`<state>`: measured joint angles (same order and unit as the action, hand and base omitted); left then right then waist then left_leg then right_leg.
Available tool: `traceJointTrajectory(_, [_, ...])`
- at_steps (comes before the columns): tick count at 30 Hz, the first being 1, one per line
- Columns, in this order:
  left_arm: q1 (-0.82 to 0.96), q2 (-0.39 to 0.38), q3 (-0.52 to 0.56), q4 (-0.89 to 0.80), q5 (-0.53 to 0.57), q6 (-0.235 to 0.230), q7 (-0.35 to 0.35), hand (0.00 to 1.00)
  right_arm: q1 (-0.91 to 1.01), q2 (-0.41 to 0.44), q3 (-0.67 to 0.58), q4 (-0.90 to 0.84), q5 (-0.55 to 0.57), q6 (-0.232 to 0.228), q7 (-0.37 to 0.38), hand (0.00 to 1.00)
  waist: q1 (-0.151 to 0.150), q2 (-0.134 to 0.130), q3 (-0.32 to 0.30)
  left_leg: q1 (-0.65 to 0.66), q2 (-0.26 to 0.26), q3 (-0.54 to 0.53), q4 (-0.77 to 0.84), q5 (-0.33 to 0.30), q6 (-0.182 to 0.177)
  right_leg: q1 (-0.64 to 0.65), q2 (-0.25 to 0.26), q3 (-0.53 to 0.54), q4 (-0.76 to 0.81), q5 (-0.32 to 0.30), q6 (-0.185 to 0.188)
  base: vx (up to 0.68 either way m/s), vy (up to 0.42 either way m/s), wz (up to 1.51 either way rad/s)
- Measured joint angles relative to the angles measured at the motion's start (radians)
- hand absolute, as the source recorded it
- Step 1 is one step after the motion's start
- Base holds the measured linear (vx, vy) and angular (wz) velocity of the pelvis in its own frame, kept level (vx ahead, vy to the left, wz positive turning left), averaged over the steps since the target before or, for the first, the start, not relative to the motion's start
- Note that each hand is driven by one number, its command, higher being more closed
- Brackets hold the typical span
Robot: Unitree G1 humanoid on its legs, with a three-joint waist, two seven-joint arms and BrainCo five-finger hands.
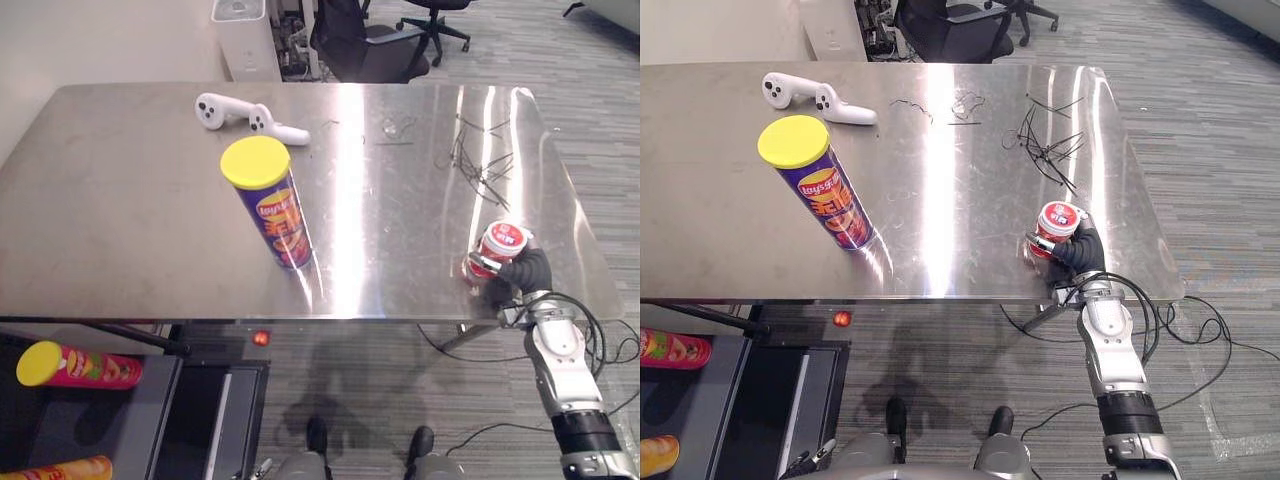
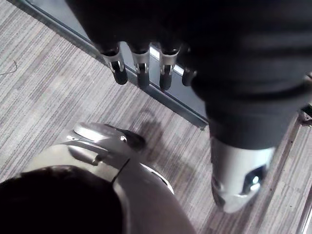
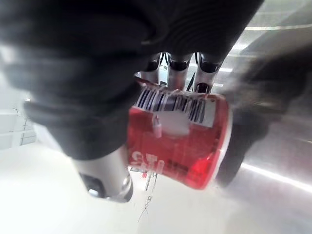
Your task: Put the gum and the chips on the shelf.
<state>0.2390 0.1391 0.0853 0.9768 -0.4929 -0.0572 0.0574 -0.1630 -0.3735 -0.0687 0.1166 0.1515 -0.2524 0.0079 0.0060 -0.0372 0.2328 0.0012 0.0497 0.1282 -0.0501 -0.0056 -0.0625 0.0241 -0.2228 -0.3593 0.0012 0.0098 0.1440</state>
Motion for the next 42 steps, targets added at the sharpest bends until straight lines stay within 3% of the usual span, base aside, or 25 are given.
traceJointTrajectory(6, [0.001, 0.001, 0.002, 0.000, 0.017, 0.001, 0.016, 0.00, 0.069, 0.000, -0.004, -0.169, 0.000, 0.002, 0.044, 1.00, -0.001, -0.010, -0.008, 0.020, 0.000, -0.003, -0.002, 0.001, 0.000, 0.019, 0.000, -0.002, 0.002, 0.000, 0.000, 0.00, 0.000, 0.00])
traceJointTrajectory(17, [0.026, -0.003, 0.038, 0.027, 0.038, 0.017, 0.039, 0.00, 0.172, -0.002, -0.006, -0.268, 0.005, 0.005, 0.133, 1.00, -0.005, -0.021, -0.085, 0.045, 0.003, 0.000, -0.033, 0.023, -0.002, 0.017, 0.004, 0.020, 0.017, -0.003, 0.000, -0.02, -0.003, -0.03])
traceJointTrajectory(24, [0.033, -0.003, 0.041, 0.042, 0.024, 0.027, 0.046, 0.00, 0.209, -0.002, -0.001, -0.263, 0.007, 0.020, 0.131, 1.00, -0.003, -0.022, -0.099, 0.054, 0.007, -0.003, -0.045, 0.038, -0.009, 0.016, 0.006, 0.026, 0.037, -0.020, -0.003, -0.04, -0.015, 0.01])
traceJointTrajectory(29, [0.032, 0.000, 0.039, 0.039, -0.015, 0.046, 0.045, 0.00, 0.206, -0.001, 0.017, -0.210, 0.007, 0.022, 0.101, 1.00, -0.001, -0.025, -0.098, 0.016, 0.011, -0.060, 0.015, 0.028, -0.011, 0.005, -0.012, -0.018, 0.132, -0.078, -0.012, -0.02, -0.027, 0.35])
traceJointTrajectory(31, [0.030, -0.003, 0.039, 0.031, -0.016, 0.044, 0.045, 0.00, 0.163, -0.001, 0.049, -0.192, 0.008, 0.022, 0.090, 1.00, 0.002, -0.018, -0.091, -0.046, 0.020, -0.119, 0.085, 0.024, -0.015, -0.001, -0.002, -0.061, 0.144, -0.082, -0.019, -0.02, -0.082, 0.71])
traceJointTrajectory(34, [0.031, -0.033, 0.040, 0.007, -0.020, 0.032, 0.050, 0.00, 0.056, -0.001, 0.058, -0.140, 0.005, 0.024, 0.062, 1.00, 0.034, 0.025, -0.050, -0.126, 0.043, -0.184, 0.170, 0.023, -0.017, 0.007, 0.028, -0.133, 0.153, -0.090, -0.034, -0.14, -0.093, 0.71])
traceJointTrajectory(35, [0.035, -0.045, 0.041, 0.009, -0.047, 0.033, 0.052, 0.00, 0.021, -0.001, 0.058, -0.115, 0.005, 0.029, 0.061, 1.00, 0.046, 0.046, -0.031, -0.140, 0.054, -0.186, 0.178, 0.023, -0.016, 0.013, 0.033, -0.163, 0.177, -0.113, -0.055, -0.16, -0.067, 0.57])
traceJointTrajectory(36, [0.041, -0.050, 0.044, 0.010, -0.064, 0.034, 0.053, 0.00, 0.011, 0.000, 0.058, -0.104, 0.005, 0.030, 0.060, 1.00, 0.053, 0.055, -0.020, -0.140, 0.067, -0.155, 0.172, 0.000, 0.027, 0.020, 0.033, -0.181, 0.191, -0.126, -0.060, -0.23, -0.155, 0.80])
traceJointTrajectory(37, [0.060, -0.053, 0.061, 0.015, -0.096, 0.035, 0.052, 0.00, 0.023, 0.002, 0.058, -0.097, 0.003, 0.031, 0.061, 1.00, 0.060, 0.061, -0.014, -0.133, 0.107, -0.015, 0.160, -0.039, 0.131, 0.033, 0.028, -0.205, 0.196, -0.143, -0.065, -0.17, -0.155, 1.16])
traceJointTrajectory(38, [0.070, -0.053, 0.081, 0.026, -0.095, 0.034, 0.048, 0.00, 0.045, -0.002, 0.051, -0.101, 0.002, 0.026, 0.059, 1.00, 0.046, 0.032, -0.019, -0.122, 0.128, 0.133, 0.143, -0.107, 0.196, 0.041, 0.008, -0.232, 0.185, -0.149, -0.077, -0.18, -0.154, 1.35])
traceJointTrajectory(39, [0.067, -0.052, 0.083, 0.036, -0.094, 0.032, 0.046, 0.00, 0.058, -0.001, 0.035, -0.102, 0.001, 0.019, 0.058, 1.00, 0.041, 0.018, -0.014, -0.129, 0.145, 0.196, 0.170, -0.102, 0.191, 0.039, -0.015, -0.268, 0.189, -0.150, -0.081, -0.11, -0.073, 1.55])
traceJointTrajectory(40, [0.068, -0.058, 0.083, 0.054, -0.092, 0.032, 0.041, 0.00, 0.087, 0.000, -0.006, -0.103, 0.001, 0.007, 0.045, 1.00, 0.033, 0.024, -0.014, -0.161, 0.174, 0.285, 0.287, -0.072, 0.205, 0.032, -0.052, -0.338, 0.238, -0.168, -0.091, -0.09, -0.048, 1.45])
traceJointTrajectory(41, [0.096, -0.071, 0.083, 0.054, -0.088, 0.032, 0.032, 0.00, 0.126, -0.005, -0.046, -0.109, -0.001, -0.001, 0.024, 1.00, 0.028, 0.051, -0.024, -0.154, 0.183, 0.349, 0.374, 0.045, 0.244, 0.033, -0.074, -0.389, 0.318, -0.208, -0.078, -0.03, -0.049, 1.55])
traceJointTrajectory(42, [0.109, -0.079, 0.078, 0.043, -0.085, 0.031, 0.028, 0.00, 0.152, -0.013, -0.070, -0.119, 0.000, -0.010, 0.013, 1.00, 0.011, 0.070, -0.029, -0.160, 0.171, 0.350, 0.344, 0.079, 0.218, 0.026, -0.088, -0.406, 0.351, -0.235, -0.073, -0.07, -0.049, 1.99])
